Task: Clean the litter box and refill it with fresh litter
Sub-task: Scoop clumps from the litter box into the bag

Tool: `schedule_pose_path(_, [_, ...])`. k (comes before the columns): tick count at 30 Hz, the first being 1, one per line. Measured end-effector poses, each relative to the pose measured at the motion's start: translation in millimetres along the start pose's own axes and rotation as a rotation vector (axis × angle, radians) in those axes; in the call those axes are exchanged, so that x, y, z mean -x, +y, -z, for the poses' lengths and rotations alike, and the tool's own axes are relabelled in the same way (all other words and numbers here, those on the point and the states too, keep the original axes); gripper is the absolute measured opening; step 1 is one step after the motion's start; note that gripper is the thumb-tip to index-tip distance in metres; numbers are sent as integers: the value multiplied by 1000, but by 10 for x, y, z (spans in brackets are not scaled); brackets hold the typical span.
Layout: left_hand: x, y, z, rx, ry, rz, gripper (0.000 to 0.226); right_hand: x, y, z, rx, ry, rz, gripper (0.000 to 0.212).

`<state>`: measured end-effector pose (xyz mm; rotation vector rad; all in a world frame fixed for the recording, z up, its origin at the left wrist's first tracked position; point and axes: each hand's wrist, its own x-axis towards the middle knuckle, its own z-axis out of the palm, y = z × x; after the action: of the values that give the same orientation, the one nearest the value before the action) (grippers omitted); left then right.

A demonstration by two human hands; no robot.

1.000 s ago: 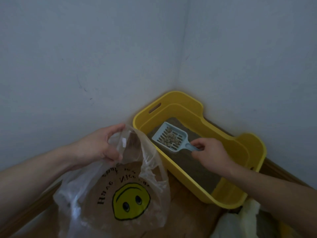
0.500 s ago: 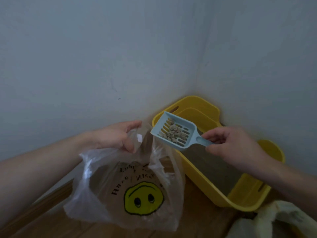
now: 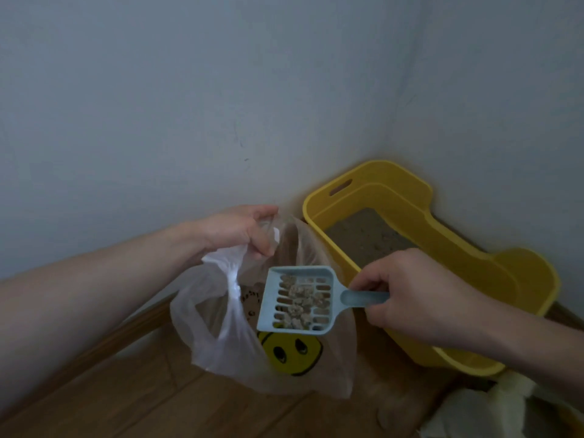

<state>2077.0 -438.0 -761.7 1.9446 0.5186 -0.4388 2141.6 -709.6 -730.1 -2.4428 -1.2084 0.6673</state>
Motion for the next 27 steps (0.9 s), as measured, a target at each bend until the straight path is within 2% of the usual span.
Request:
schedule_pose_path(3, [-23, -40, -52, 112, -73, -13, 120, -89, -10, -180, 170, 25, 126, 22])
schedule_pose_path(7, [4, -86, -147, 352, -136, -50, 80, -212, -17, -457, 404, 100, 388, 19])
schedule_pose_path(8, [11, -111, -154, 424, -141, -52, 78, -237, -9, -526, 466, 126, 435, 19])
schedule_pose_path(13, [-12, -251, -118, 592, -122, -30, 98, -296, 52, -708, 577, 239, 556, 32])
schedule_pose_path(21, [48, -270, -171, 795, -134, -101, 95, -327, 135, -601, 608, 308, 558, 28])
schedule_pose_path(27, [-8, -317, -106, 790, -129, -120, 95, -362, 199, -565, 569, 316, 536, 26])
